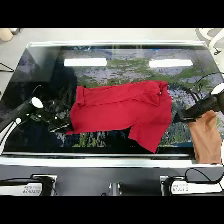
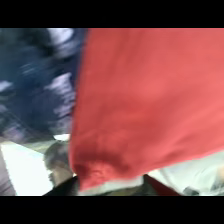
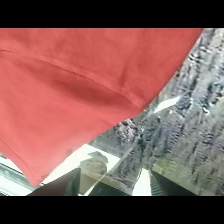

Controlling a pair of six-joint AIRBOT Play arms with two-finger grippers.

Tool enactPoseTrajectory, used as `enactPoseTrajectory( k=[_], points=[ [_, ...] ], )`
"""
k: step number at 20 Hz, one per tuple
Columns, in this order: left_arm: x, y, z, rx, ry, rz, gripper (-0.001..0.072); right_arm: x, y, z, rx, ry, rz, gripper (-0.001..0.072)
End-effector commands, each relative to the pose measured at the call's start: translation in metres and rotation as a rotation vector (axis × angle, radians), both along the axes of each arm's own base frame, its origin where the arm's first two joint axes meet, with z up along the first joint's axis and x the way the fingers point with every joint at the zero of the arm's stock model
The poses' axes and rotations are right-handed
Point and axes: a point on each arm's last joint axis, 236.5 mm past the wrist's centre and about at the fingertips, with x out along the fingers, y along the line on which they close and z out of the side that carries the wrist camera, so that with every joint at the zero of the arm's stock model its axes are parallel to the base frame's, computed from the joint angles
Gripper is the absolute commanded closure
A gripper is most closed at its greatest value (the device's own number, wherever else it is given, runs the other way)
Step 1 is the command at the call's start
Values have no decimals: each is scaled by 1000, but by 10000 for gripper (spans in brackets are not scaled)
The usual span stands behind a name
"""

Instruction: Fold the shirts.

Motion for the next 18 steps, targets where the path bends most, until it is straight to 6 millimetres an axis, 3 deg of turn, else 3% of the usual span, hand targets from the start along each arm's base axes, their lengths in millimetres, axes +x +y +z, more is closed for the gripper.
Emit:
enactPoseTrajectory(
  k=[1, 2, 3, 6, 9, 10, 15, 16, 17, 18],
  points=[
    [11, -6, -7, 28, -44, 18, 449, -5, -8, -6, -37, 18, 2, 165],
    [11, -7, -7, 28, -46, 14, 587, -6, -7, -10, -35, 19, -2, 165],
    [11, -8, -7, 28, -48, 8, 680, -7, -5, -15, -31, 20, -8, 165],
    [10, -9, -2, 25, -57, 3, 679, -3, 4, -33, -6, -13, -51, 172],
    [13, -9, 9, 23, -86, 2, 679, 19, 16, -44, 42, -106, -135, 192],
    [13, -10, 13, 22, -98, 0, 679, 24, 17, -48, 46, -122, -155, 232],
    [15, -15, 29, 18, -145, -13, 679, 26, 35, -71, 144, -63, -202, 234],
    [15, -17, 31, 17, -153, -19, 679, 29, 40, -72, 170, -71, -205, 353],
    [15, -18, 34, 16, -160, -23, 679, 32, 40, -74, 174, -76, -216, 557],
    [14, -19, 37, 15, -164, -28, 679, 35, 39, -74, 169, -87, -219, 689]
  ],
)
